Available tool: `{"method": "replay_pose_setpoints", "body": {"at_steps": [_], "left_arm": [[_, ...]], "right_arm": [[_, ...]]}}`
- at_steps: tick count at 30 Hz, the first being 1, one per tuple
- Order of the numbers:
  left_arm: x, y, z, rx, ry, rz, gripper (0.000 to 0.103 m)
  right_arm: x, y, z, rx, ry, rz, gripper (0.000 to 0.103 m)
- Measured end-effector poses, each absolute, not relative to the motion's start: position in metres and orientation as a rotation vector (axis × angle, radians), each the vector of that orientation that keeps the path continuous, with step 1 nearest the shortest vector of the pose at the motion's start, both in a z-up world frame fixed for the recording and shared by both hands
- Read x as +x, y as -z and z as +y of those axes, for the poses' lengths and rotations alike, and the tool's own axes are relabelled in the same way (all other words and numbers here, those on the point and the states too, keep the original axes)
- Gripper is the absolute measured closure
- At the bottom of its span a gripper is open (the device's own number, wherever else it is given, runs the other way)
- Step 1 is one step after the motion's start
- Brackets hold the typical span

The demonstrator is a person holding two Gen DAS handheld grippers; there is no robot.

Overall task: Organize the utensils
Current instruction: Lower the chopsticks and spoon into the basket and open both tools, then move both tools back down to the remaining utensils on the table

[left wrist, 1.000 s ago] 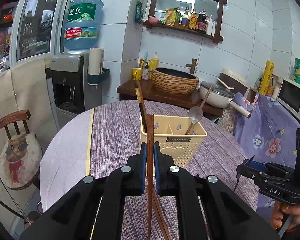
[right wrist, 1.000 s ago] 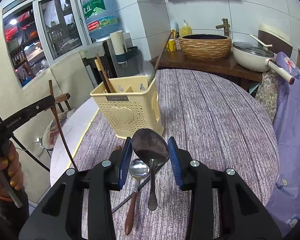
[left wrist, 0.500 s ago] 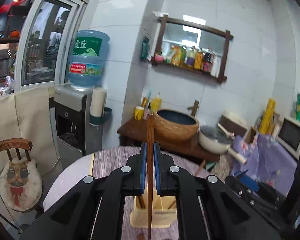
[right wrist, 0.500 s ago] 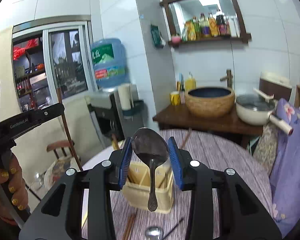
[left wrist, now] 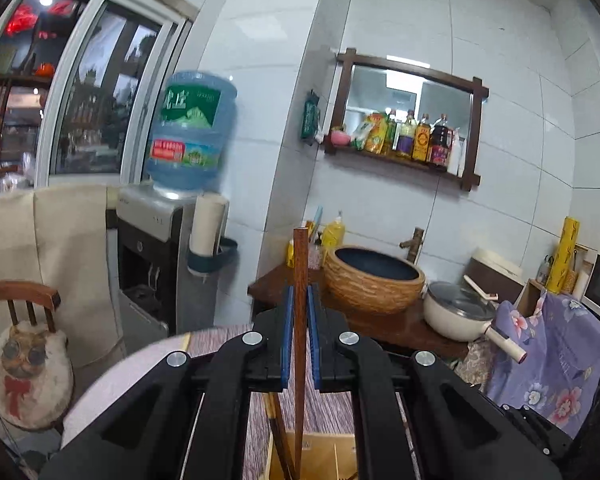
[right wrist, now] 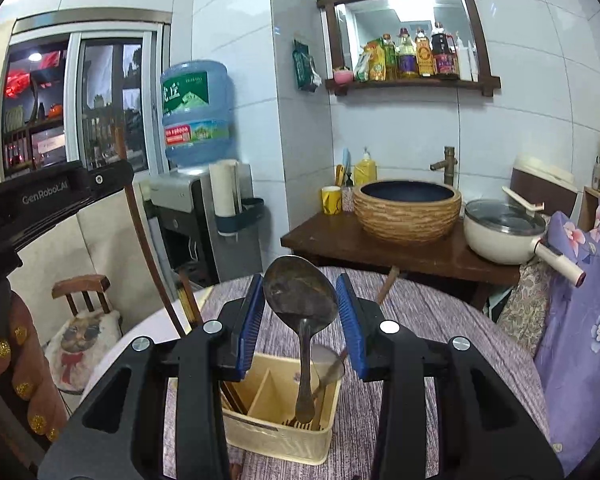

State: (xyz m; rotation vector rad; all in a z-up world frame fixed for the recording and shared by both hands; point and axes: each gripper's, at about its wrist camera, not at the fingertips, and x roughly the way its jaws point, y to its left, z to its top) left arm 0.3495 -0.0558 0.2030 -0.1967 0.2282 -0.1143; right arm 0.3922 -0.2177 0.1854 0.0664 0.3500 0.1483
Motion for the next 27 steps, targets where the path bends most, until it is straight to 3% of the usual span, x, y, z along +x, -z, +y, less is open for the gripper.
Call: {"method": "replay_pose_setpoints", "body": {"at_steps": [17, 21, 22, 23, 26, 27], "left_arm": [[0.351, -0.123, -0.057, -0.156, 0.161, 0.384, 0.095], [0.343, -0.124, -0.055, -0.152, 0.177, 0.377, 0.095], [0.34, -0.125, -0.053, -0.154, 0.185, 0.373, 0.094], [0.335, -0.127, -0.051, -0.156, 0.188, 0.367, 0.09], [0.319, -0.13, -0.044, -0.164, 0.19, 0.333, 0.055], [0.311, -0.131, -0.041, -0.164, 0.184, 0.318, 0.052]], "right_arm": [[0.39, -0.1, -0.211, 0.004, -0.149, 0.454, 0.065], [0.379, -0.097, -0.208, -0.033, -0.146, 0.422, 0.057], [0.375, -0.098, -0.208, -0.038, -0.149, 0.409, 0.049], [0.37, -0.099, -0.208, -0.04, -0.152, 0.395, 0.045], [0.356, -0.104, -0.21, -0.052, -0.157, 0.361, 0.038], [0.35, -0.105, -0.21, -0.058, -0.157, 0.354, 0.035]]}}
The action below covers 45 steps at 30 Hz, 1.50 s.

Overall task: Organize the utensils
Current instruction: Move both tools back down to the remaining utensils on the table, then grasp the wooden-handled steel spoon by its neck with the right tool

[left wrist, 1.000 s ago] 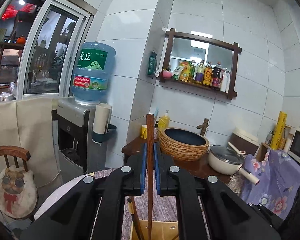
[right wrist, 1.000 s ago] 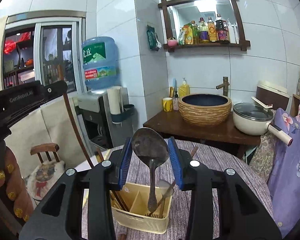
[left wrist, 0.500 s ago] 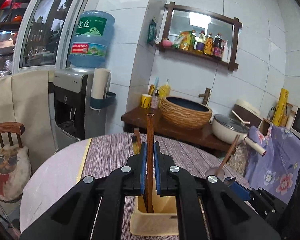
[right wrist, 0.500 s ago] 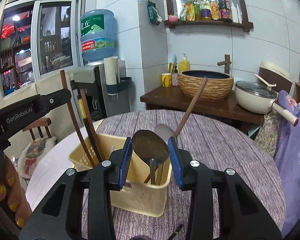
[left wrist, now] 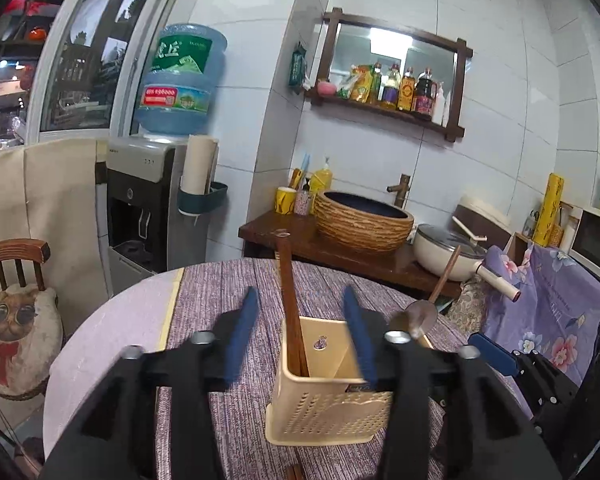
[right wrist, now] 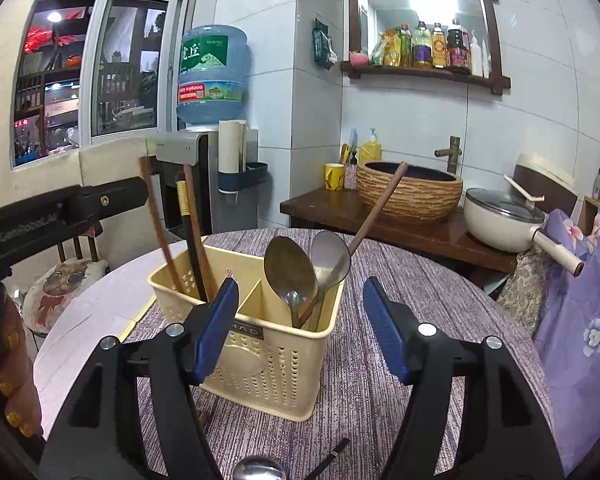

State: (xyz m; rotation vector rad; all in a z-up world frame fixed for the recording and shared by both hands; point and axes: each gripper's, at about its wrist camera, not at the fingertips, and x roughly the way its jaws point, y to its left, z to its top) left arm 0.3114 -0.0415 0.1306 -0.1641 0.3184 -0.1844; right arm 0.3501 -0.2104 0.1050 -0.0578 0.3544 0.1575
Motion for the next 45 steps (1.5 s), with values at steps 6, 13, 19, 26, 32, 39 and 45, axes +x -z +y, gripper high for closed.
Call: {"method": "replay_pose_setpoints", "body": {"at_steps": [6, 13, 19, 26, 32, 39, 45], "left_arm": [[0.285, -0.116, -0.03, -0.163, 0.18, 0.371, 0.026], [0.271, -0.064, -0.016, -0.177, 0.175, 0.573, 0.018], [0.253, -0.023, -0.014, -0.163, 0.169, 0.679, 0.019], [0.239, 0.006, -0.013, -0.155, 0.166, 0.755, 0.024], [0.233, 0.01, -0.009, -0.156, 0.16, 0.765, 0.025], [0.231, 0.012, -0.009, -0.17, 0.166, 0.769, 0.025], [0.23, 0.013, -0.012, -0.165, 0.175, 0.772, 0.025]], "right_arm": [[0.319, -0.104, -0.22, -0.073, -0.141, 0.367, 0.02], [0.294, -0.077, -0.238, -0.029, -0.114, 0.504, 0.012], [0.282, -0.034, -0.248, 0.006, -0.108, 0.653, 0.012], [0.277, 0.0, -0.217, -0.063, -0.23, 0.745, 0.012], [0.297, 0.011, -0.203, -0.071, -0.322, 0.818, 0.021], [0.33, 0.018, -0.199, -0.056, -0.338, 0.902, 0.028], [0.345, 0.027, -0.191, -0.085, -0.297, 0.945, 0.03]]}}
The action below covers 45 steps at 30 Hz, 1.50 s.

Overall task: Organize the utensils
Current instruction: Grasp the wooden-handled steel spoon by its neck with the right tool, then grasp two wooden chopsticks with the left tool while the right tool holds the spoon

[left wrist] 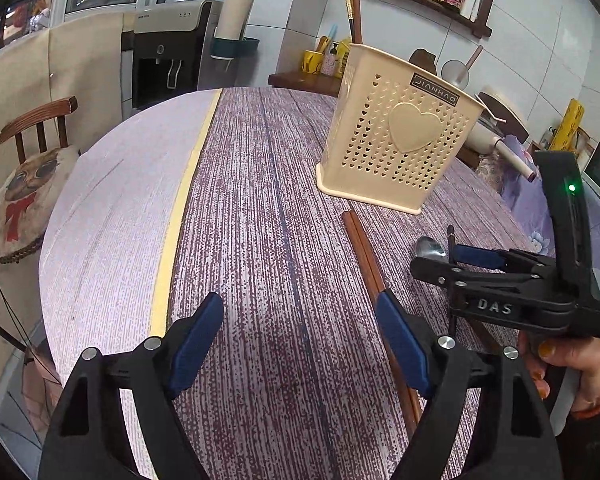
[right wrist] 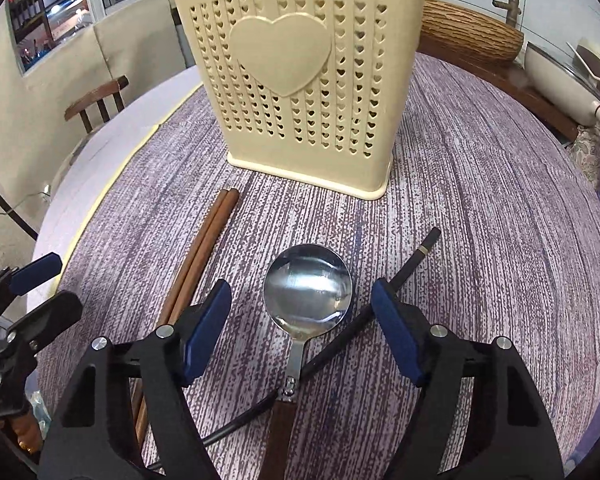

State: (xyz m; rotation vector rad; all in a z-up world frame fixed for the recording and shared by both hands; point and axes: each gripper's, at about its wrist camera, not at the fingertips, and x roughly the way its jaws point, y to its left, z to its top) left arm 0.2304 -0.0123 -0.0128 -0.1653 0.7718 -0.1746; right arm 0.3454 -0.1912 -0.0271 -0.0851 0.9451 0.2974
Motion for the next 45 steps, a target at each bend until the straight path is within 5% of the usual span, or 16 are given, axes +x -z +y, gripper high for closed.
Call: {"method": "replay_pose_setpoints", "body": {"at_steps": [15, 25, 36, 45], "left_arm": [[0.232, 0.016, -0.016, -0.148, 0.184, 0.789, 0.025], [0.232, 0.017, -0.025, -0.124, 0.204, 0.8, 0.027], [0.244, 0.028, -0.048, -0.09, 0.273, 0.87, 0.052], [0.246, 0.031, -0.067, 0.041, 0.232, 0.876, 0.059]], "right_arm": [[0.349, 0.033, -0.174, -0.114, -0.254, 0.993, 0.055], [0.328, 0.021, -0.194, -0.012, -0.282, 0.935, 0.055], [0.304, 0.013, -0.247, 0.051, -0.141, 0.897, 0.055], [0.288, 0.024, -0.256, 0.067, -0.12, 0.895, 0.055]]}}
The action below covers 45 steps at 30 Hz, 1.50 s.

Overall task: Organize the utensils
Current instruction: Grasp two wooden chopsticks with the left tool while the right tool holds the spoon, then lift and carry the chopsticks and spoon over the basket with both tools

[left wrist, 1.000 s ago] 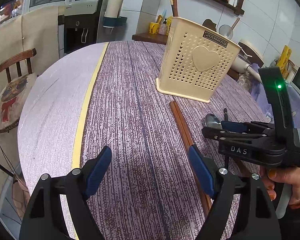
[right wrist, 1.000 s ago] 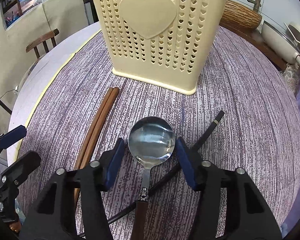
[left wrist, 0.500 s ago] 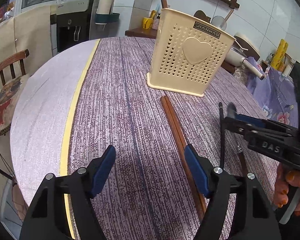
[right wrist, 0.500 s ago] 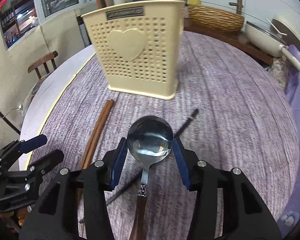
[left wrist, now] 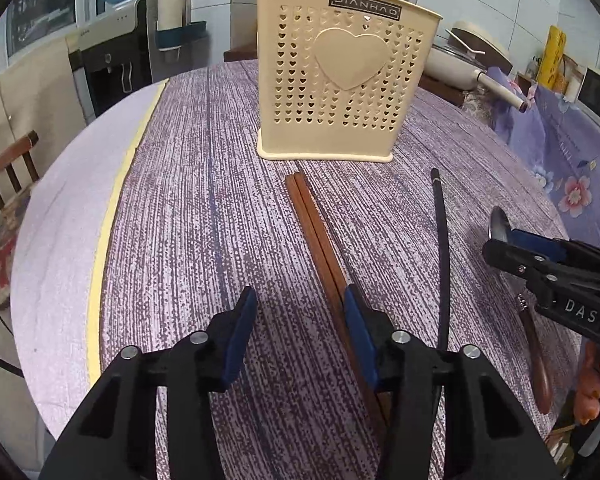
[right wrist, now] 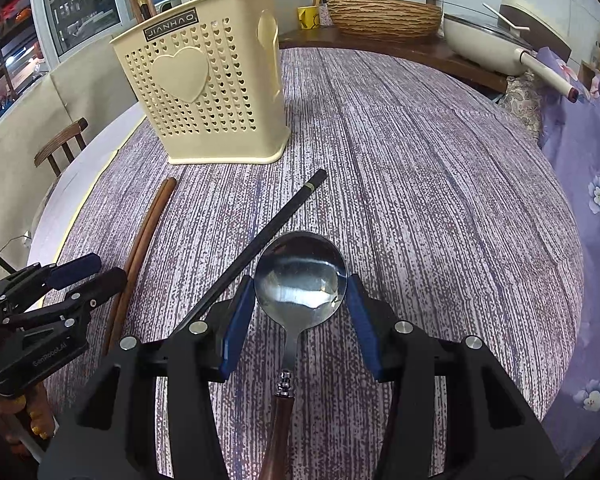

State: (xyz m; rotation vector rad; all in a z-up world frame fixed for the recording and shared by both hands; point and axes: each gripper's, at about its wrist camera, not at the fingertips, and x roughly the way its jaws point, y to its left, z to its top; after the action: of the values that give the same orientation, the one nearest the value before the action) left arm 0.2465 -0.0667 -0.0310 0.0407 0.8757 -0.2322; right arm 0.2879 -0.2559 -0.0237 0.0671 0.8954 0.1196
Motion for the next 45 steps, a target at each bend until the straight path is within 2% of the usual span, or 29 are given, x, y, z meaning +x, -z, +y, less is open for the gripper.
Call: {"method": "replay_pose_setpoints", "body": {"at_steps": [13, 17, 22, 24, 30, 32, 34, 36, 45], "left_arm": [[0.278, 0.032, -0.08, 0.128, 0.198, 0.913, 0.06], [0.29, 0.031, -0.082, 0.132, 0.188, 0.927, 0.064], [0.295, 0.031, -0.082, 0.122, 0.185, 0.942, 0.065], [0.297, 0.03, -0.083, 0.121, 0.183, 0.945, 0.066], [0.305, 0.03, -0.087, 0.109, 0.162, 0.954, 0.075], [0.306, 0.03, -0.088, 0.111, 0.152, 0.954, 0.079], [0.308, 0.029, -0.088, 0.107, 0.142, 0.953, 0.084], [0.31, 0.029, -0.087, 0.089, 0.131, 0.953, 0.092], [0.313, 0.028, -0.078, -0.004, 0.139, 0.963, 0.094]], "right_arm": [[0.29, 0.033, -0.258, 0.048, -0.074, 0.919, 0.055], [0.292, 0.036, -0.255, 0.026, -0.062, 0.93, 0.055], [0.292, 0.036, -0.25, -0.005, -0.041, 0.942, 0.052], [0.292, 0.037, -0.25, 0.005, -0.03, 0.951, 0.046], [0.298, 0.037, -0.248, 0.007, -0.019, 0.96, 0.046], [0.298, 0.037, -0.247, 0.004, -0.022, 0.96, 0.048], [0.299, 0.037, -0.247, 0.002, -0.027, 0.96, 0.055], [0.3, 0.036, -0.247, 0.003, -0.029, 0.96, 0.055], [0.3, 0.032, -0.253, 0.056, -0.058, 0.934, 0.055]]}}
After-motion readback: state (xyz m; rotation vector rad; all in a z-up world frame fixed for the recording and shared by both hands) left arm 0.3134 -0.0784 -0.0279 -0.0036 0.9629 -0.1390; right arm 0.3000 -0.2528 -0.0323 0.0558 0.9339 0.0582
